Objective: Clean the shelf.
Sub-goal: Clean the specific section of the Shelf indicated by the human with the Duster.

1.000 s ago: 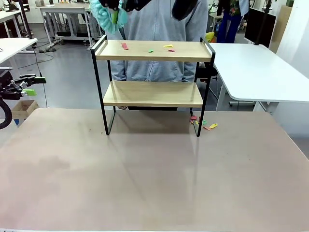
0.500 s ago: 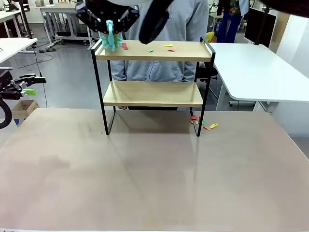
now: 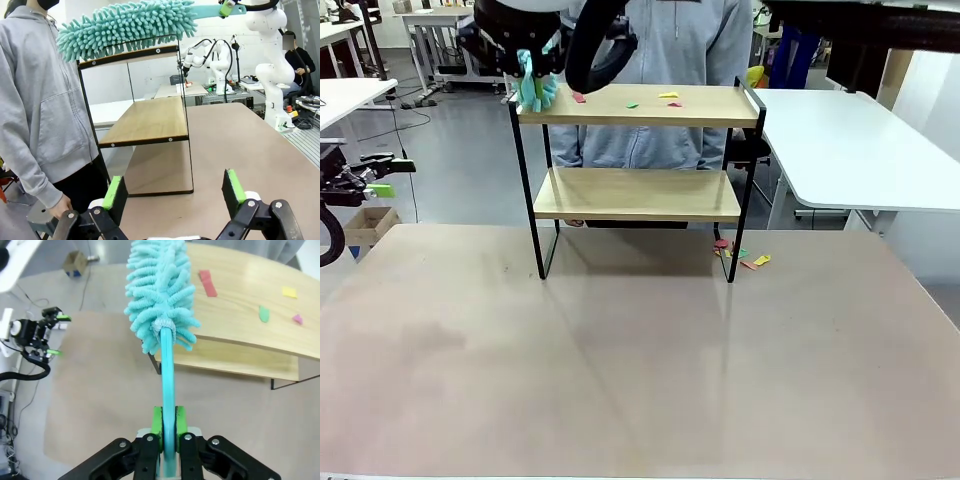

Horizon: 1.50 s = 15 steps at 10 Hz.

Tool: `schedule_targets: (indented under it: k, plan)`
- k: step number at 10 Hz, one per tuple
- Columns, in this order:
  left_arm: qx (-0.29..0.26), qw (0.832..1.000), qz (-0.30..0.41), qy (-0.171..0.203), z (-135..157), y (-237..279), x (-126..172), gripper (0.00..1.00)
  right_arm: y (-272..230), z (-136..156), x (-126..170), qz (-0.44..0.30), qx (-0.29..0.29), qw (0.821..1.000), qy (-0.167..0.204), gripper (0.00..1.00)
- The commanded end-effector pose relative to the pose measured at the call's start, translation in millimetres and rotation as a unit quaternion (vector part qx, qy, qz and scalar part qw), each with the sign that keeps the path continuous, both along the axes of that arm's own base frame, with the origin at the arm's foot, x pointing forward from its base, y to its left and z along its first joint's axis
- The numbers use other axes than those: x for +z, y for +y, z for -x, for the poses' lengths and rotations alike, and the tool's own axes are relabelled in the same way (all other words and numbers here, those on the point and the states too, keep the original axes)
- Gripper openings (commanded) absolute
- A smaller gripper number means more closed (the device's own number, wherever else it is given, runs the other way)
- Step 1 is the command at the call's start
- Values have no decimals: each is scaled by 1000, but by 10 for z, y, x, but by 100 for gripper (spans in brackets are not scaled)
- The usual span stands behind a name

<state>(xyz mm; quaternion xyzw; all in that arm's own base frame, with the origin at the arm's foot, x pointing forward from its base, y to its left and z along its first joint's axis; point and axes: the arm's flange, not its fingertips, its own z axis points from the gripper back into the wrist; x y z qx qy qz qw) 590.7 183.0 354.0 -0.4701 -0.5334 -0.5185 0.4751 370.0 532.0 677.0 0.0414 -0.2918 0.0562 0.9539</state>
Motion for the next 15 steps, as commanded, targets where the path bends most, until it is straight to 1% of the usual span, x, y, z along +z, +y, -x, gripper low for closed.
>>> schedule_targets:
  k: [1,5,8,12,14,15]
  plan:
    - [-2,1000,-4,-6,25,-7,20,100,34,37,-10,-2,-15,1000,17,13]
    - [-2,1000,-4,-6,25,-7,20,100,-114,30,-55,-13,-11,999,42,13]
    - [-2,1000,-4,-6,25,-7,20,100,-404,50,-47,-22,-22,998,58,13]
    - [-2,1000,-4,-6,25,-7,20,100,-1081,124,-53,-33,-55,995,70,13]
    - [-2,1000,-4,-6,25,-7,20,100,-1520,197,-69,-28,-72,993,90,13]
    - [-2,1000,-4,-6,25,-7,20,100,-1753,227,-82,-26,-82,992,93,13]
